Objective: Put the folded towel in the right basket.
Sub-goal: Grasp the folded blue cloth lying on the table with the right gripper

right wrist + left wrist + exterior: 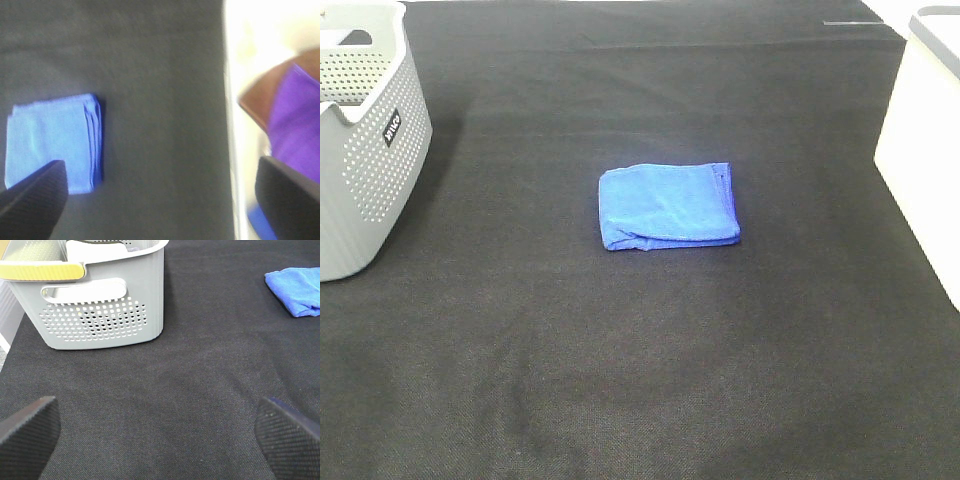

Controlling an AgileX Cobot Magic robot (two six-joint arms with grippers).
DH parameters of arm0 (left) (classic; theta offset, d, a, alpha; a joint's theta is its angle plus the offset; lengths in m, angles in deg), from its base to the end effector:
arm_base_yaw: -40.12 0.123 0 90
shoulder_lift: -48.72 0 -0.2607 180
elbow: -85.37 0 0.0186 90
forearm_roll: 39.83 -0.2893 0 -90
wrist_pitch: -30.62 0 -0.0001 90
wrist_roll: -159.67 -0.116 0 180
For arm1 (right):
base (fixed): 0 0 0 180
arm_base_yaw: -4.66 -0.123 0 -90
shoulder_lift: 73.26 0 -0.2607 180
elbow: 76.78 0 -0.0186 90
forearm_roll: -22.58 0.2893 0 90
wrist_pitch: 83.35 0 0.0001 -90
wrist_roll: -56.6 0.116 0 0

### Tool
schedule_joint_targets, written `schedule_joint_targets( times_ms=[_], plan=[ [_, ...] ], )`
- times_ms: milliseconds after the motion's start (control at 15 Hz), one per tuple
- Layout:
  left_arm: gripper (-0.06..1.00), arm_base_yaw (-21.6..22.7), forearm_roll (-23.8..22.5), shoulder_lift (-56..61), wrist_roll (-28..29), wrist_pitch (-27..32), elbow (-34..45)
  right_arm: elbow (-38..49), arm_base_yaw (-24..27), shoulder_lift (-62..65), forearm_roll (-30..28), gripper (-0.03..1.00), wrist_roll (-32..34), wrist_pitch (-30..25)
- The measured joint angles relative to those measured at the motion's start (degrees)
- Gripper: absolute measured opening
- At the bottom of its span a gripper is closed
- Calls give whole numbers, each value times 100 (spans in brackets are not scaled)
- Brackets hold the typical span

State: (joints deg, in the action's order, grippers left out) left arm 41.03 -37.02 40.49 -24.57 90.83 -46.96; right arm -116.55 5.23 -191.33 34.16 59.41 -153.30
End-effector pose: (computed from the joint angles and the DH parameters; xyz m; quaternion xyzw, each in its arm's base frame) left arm 0.0752 -0.0037 0.2869 0.0256 0.8479 -0.0007 0.5295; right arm 0.4629 0.0173 0.3334 0.0356 0.9563 0.1059 0.2701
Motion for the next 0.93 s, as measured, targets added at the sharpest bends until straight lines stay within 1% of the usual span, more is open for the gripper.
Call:
schedule_joint_targets(
  times_ms=[133, 333, 467, 533, 667, 800, 933],
  plan=[
    [99, 0, 0, 0, 0, 0, 0, -241, 0, -401, 103, 96, 0, 0],
    [99, 0, 0, 0, 0, 0, 0, -258, -57, -791, 556, 96, -6, 0],
    [99, 0, 0, 0, 0, 0, 0, -258, -332, -1112, 653, 96, -6, 6],
    [99, 0, 0, 0, 0, 0, 0, -258, -619, -1415, 745, 96, -6, 11],
    [99, 0, 0, 0, 0, 0, 0, -258, -934, -1822, 940, 96, -57, 17],
    [99, 0, 0, 0, 0, 0, 0, -258, -1008, -2286, 1232, 95, -109, 17],
    [99, 0, 0, 0, 0, 0, 0, -258, -1003, -2716, 1352, 95, -115, 23]
  ],
)
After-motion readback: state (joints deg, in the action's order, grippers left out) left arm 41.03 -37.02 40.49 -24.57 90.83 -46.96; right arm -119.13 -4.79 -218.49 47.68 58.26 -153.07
